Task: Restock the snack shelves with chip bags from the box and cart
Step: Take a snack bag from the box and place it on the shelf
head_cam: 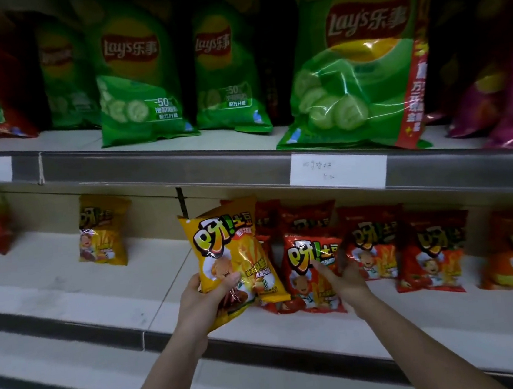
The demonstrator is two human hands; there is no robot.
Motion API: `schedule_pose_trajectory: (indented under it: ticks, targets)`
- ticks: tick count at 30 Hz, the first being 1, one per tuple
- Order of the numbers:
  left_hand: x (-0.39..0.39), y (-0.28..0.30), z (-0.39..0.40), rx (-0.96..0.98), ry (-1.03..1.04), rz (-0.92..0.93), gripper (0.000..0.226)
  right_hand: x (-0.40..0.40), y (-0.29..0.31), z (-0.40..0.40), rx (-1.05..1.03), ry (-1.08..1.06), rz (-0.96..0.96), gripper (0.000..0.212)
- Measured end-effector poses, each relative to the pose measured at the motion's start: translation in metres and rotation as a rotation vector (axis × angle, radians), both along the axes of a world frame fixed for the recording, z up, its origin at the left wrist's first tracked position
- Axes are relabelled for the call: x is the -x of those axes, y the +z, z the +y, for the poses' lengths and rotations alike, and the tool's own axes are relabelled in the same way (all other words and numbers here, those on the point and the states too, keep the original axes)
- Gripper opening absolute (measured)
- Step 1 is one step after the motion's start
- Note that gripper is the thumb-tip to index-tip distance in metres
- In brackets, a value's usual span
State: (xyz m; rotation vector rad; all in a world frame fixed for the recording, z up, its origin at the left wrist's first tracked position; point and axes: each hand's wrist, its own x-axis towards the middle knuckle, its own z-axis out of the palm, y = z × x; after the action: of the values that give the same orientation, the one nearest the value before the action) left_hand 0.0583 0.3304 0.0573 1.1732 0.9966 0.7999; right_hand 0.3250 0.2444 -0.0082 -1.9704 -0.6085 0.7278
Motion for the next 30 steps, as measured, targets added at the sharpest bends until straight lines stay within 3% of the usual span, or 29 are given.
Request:
schedule_pose_trajectory:
  ticks: [2,6,8,12,17,22,26,30]
  targets:
    - [-0.004,0.007,-0.009,-0.019,-0.024,-0.006,0.052,0.007,0.017,-0.013,0.01,-0.005,-0.045,0.106]
    - [-0.013,0.021,-0.038,-0.06,-0.106,-0.021,0.044,0.027,0.062,-0.052,-0.014,0.055,-0.027,0.033]
    - [-0.017,0.025,-0.054,-0.079,-0.157,-0.02,0.047,0.036,0.078,-0.073,-0.037,0.114,0.025,0.018]
    - [-0.026,0.027,-0.092,-0.081,-0.253,-0.024,0.071,0.06,0.102,-0.122,-0.132,0.213,0.127,0.033]
    - [-0.034,0.029,-0.152,-0.063,-0.355,-0.07,0.076,0.084,0.117,-0.19,-0.17,0.201,0.135,0.069]
    - [-0.027,0.035,-0.2,-0.099,-0.453,-0.102,0.083,0.105,0.12,-0.249,-0.262,0.118,0.068,0.07]
    - [-0.01,0.046,-0.228,-0.14,-0.542,-0.086,0.064,0.121,0.118,-0.275,-0.328,0.043,0.025,0.075]
    - [0.026,0.056,-0.227,0.021,-0.637,-0.119,0.068,0.141,0.121,-0.279,-0.359,0.079,0.056,0.058]
